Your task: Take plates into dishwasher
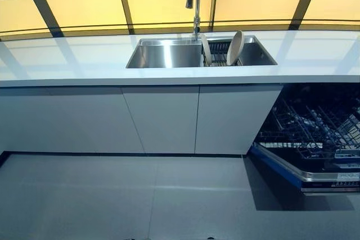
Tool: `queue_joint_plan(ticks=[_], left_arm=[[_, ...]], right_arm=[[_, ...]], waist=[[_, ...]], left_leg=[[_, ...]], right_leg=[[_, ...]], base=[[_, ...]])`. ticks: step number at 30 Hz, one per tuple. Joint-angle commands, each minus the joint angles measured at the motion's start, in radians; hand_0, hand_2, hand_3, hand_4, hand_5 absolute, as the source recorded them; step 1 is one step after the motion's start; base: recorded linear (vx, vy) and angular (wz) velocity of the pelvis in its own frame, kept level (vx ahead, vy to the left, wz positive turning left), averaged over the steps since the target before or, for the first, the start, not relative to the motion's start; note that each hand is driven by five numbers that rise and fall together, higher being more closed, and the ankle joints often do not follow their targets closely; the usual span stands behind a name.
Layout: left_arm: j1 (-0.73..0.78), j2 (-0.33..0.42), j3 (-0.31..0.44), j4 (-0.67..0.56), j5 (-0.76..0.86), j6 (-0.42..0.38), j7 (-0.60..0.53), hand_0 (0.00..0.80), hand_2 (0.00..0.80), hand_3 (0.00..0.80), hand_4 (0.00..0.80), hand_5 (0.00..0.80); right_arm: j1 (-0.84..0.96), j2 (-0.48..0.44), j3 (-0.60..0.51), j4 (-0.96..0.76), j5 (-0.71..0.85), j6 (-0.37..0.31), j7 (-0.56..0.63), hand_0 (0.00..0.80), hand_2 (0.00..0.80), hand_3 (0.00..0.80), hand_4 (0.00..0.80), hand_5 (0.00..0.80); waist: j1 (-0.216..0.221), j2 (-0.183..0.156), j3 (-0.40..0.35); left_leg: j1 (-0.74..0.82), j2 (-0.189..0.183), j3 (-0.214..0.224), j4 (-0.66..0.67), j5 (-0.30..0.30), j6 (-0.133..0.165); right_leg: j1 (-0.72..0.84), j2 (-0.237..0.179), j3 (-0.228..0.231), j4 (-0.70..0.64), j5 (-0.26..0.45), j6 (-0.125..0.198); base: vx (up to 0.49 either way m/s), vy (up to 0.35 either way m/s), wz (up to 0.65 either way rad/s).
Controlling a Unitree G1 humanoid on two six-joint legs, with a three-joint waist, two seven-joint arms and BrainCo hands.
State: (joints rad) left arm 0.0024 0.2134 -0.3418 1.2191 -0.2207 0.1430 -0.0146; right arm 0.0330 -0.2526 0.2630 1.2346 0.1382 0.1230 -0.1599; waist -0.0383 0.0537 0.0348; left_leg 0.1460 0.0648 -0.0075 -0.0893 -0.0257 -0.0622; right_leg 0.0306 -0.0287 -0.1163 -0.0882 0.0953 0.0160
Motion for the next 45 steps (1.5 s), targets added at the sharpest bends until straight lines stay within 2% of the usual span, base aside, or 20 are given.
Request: queue_joint_plan(ticks=[1,21,25,26,28,29,30,31,32,33,34,35,36,37,38,39,40,42,43,45], left_arm=[[-0.058,0.007,0.007,0.02,-0.022,-0.002,0.01,0.0,0.0,0.0,0.0,0.0],[-0.056,0.007,0.005,0.024,-0.007,0.007,0.026,0.0,0.0,0.0,0.0,0.0],[-0.051,0.011,0.019,0.027,-0.022,0.031,0.06,0.0,0.0,0.0,0.0,0.0],[-0.05,0.011,0.027,0.029,-0.049,0.037,0.078,0.0,0.0,0.0,0.0,0.0],[-0.048,0.012,0.055,0.03,-0.078,0.035,0.098,0.0,0.0,0.0,0.0,0.0],[-0.046,0.011,0.061,0.031,-0.084,0.025,0.099,0.0,0.0,0.0,0.0,0.0],[-0.044,0.01,0.065,0.033,-0.086,0.02,0.097,0.0,0.0,0.0,0.0,0.0],[-0.04,0.008,0.08,0.035,-0.118,0.012,0.093,0.0,0.0,0.0,0.0,0.0],[-0.038,0.005,0.082,0.037,-0.128,0.009,0.088,0.0,0.0,0.0,0.0,0.0],[-0.036,0.003,0.086,0.039,-0.145,0.013,0.088,0.0,0.0,0.0,0.0,0.0],[-0.031,-0.001,0.095,0.045,-0.156,0.008,0.085,0.0,0.0,0.0,0.0,0.0],[-0.021,-0.003,0.1,0.048,-0.158,0.004,0.079,0.0,0.0,0.0,0.0,0.0],[-0.012,-0.005,0.099,0.054,-0.157,0.006,0.071,0.0,0.0,0.0,0.0,0.0],[-0.001,-0.009,0.102,0.059,-0.167,0.007,0.071,0.0,0.0,0.0,0.0,0.0],[0.01,-0.017,0.11,0.061,-0.176,0.009,0.078,0.0,0.0,0.0,0.0,0.0],[0.013,-0.019,0.119,0.06,-0.174,0.019,0.079,0.0,0.0,0.0,0.0,0.0],[0.013,-0.019,0.121,0.061,-0.164,0.027,0.076,0.0,0.0,0.0,0.0,0.0],[0.014,-0.009,0.122,0.072,-0.167,0.026,0.073,0.0,0.0,0.0,0.0,0.0],[0.015,-0.008,0.121,0.072,-0.167,0.024,0.074,0.0,0.0,0.0,0.0,0.0],[0.008,0.005,0.12,0.053,-0.157,0.024,0.088,0.0,0.0,0.0,0.0,0.0]], right_arm=[[-0.066,0.018,0.019,0.043,0.004,0.003,0.009,0.0,0.0,0.0,0.0,0.0],[-0.068,0.021,0.035,0.03,-0.016,0.026,0.002,0.0,0.0,0.0,0.0,0.0],[-0.071,0.026,0.04,0.023,-0.009,0.024,-0.004,0.0,0.0,0.0,0.0,0.0],[-0.074,0.024,0.041,0.021,0.002,0.03,-0.006,0.0,0.0,0.0,0.0,0.0],[-0.082,0.014,0.041,0.019,-0.003,0.036,-0.002,0.0,0.0,0.0,0.0,0.0],[-0.082,0.009,0.045,0.013,0.002,0.041,0.001,0.0,0.0,0.0,0.0,0.0],[-0.082,0.006,0.048,0.01,0.003,0.042,0.003,0.0,0.0,0.0,0.0,0.0],[-0.082,-0.004,0.052,0.007,-0.008,0.053,0.008,0.0,0.0,0.0,0.0,0.0],[-0.082,-0.007,0.053,0.012,-0.007,0.052,0.004,0.0,0.0,0.0,0.0,0.0],[-0.082,-0.01,0.052,0.018,-0.001,0.055,0.001,0.0,0.0,0.0,0.0,0.0],[-0.084,-0.012,0.048,0.031,0.005,0.049,0.0,0.0,0.0,0.0,0.0,0.0],[-0.086,-0.012,0.04,0.051,0.008,0.036,0.004,0.0,0.0,0.0,0.0,0.0],[-0.089,-0.013,0.033,0.068,0.015,0.027,0.004,0.0,0.0,0.0,0.0,0.0],[-0.091,-0.014,0.028,0.07,0.026,0.027,-0.001,0.0,0.0,0.0,0.0,0.0],[-0.093,-0.016,0.019,0.07,0.035,0.025,-0.004,0.0,0.0,0.0,0.0,0.0],[-0.098,-0.018,0.009,0.071,0.042,0.025,-0.003,0.0,0.0,0.0,0.0,0.0],[-0.098,-0.017,-0.007,0.071,0.052,0.025,-0.006,0.0,0.0,0.0,0.0,0.0],[-0.082,-0.009,-0.027,0.067,0.068,0.029,-0.007,0.0,0.0,0.0,0.0,0.0],[-0.078,-0.008,-0.03,0.067,0.066,0.028,-0.006,0.0,0.0,0.0,0.0,0.0],[-0.056,0.004,-0.043,0.055,0.015,0.034,0.003,0.0,0.0,0.0,0.0,0.0]], waist=[[0.006,-0.038,0.023],[0.003,-0.041,0.024],[0.0,-0.045,0.029],[0.001,-0.052,0.034],[0.001,-0.077,0.05],[0.006,-0.089,0.065],[0.01,-0.094,0.073],[0.027,-0.097,0.108],[0.036,-0.09,0.123],[0.042,-0.084,0.132],[0.054,-0.068,0.144],[0.067,-0.044,0.154],[0.086,-0.022,0.156],[0.107,-0.02,0.159],[0.117,-0.023,0.16],[0.115,-0.025,0.154],[0.111,-0.024,0.145],[0.112,-0.03,0.126],[0.111,-0.031,0.124],[0.11,-0.036,0.11]], left_leg=[[-0.044,-0.122,0.053,0.002,0.008,0.094],[-0.046,-0.113,0.044,0.002,0.011,0.091],[-0.032,-0.106,0.032,0.004,0.015,0.095],[-0.036,-0.103,0.029,0.032,0.008,0.095],[-0.095,-0.094,0.056,0.203,-0.039,0.078],[-0.167,-0.092,0.057,0.336,-0.004,0.067],[-0.205,-0.094,0.052,0.398,0.011,0.066],[-0.336,-0.099,0.041,0.54,0.076,0.058],[-0.375,-0.1,0.038,0.546,0.095,0.053],[-0.389,-0.1,0.036,0.526,0.111,0.05],[-0.391,-0.098,0.035,0.441,0.137,0.042],[-0.384,-0.075,0.035,0.318,0.184,0.026],[-0.401,-0.052,0.003,0.193,0.253,0.002],[-0.404,-0.058,-0.041,0.093,0.278,-0.008],[-0.407,-0.063,-0.049,0.051,0.276,-0.006],[-0.4,-0.062,-0.015,0.044,0.224,0.012],[-0.404,-0.058,0.016,0.059,0.206,0.022],[-0.42,-0.065,0.004,0.126,0.2,0.026],[-0.418,-0.063,0.008,0.132,0.195,0.025],[-0.402,-0.057,0.043,0.152,0.172,0.028]], right_leg=[[0.047,-0.001,0.005,0.065,-0.093,0.058],[0.044,0.015,0.008,0.089,-0.117,0.048],[0.036,0.029,0.031,0.125,-0.139,0.034],[0.038,0.033,0.042,0.129,-0.142,0.025],[0.036,0.022,0.051,0.145,-0.15,0.001],[0.035,0.019,0.054,0.154,-0.15,-0.012],[0.033,0.018,0.057,0.161,-0.152,-0.019],[0.034,0.026,0.073,0.187,-0.16,-0.042],[0.039,0.035,0.078,0.197,-0.168,-0.045],[0.045,0.042,0.082,0.202,-0.173,-0.046],[0.062,0.058,0.092,0.204,-0.183,-0.042],[0.084,0.082,0.103,0.202,-0.198,-0.038],[0.114,0.107,0.121,0.193,-0.211,-0.035],[0.148,0.111,0.149,0.185,-0.219,-0.032],[0.175,0.108,0.173,0.184,-0.237,-0.03],[0.181,0.097,0.177,0.201,-0.262,-0.023],[0.187,0.082,0.174,0.217,-0.281,-0.014],[0.21,0.04,0.166,0.224,-0.294,0.005],[0.213,0.035,0.159,0.225,-0.298,0.006],[0.23,-0.004,0.105,0.212,-0.295,0.021]], base=[[0.0,0.0,0.0],[0.011,-0.015,0.01],[0.029,-0.085,0.0],[0.009,-0.107,-0.01],[-0.018,-0.112,-0.01],[-0.032,-0.096,0.0],[-0.038,-0.107,0.06],[-0.009,-0.063,0.06],[0.033,-0.032,0.02],[0.122,0.045,-0.1],[0.251,0.085,-0.21],[0.42,0.132,-0.29],[0.493,0.129,-0.33],[0.48,0.117,-0.36],[0.363,0.107,-0.63],[0.322,0.139,-0.8],[0.245,0.129,-0.59],[0.291,0.111,0.07],[0.381,0.108,0.23],[0.283,0.082,0.11]])
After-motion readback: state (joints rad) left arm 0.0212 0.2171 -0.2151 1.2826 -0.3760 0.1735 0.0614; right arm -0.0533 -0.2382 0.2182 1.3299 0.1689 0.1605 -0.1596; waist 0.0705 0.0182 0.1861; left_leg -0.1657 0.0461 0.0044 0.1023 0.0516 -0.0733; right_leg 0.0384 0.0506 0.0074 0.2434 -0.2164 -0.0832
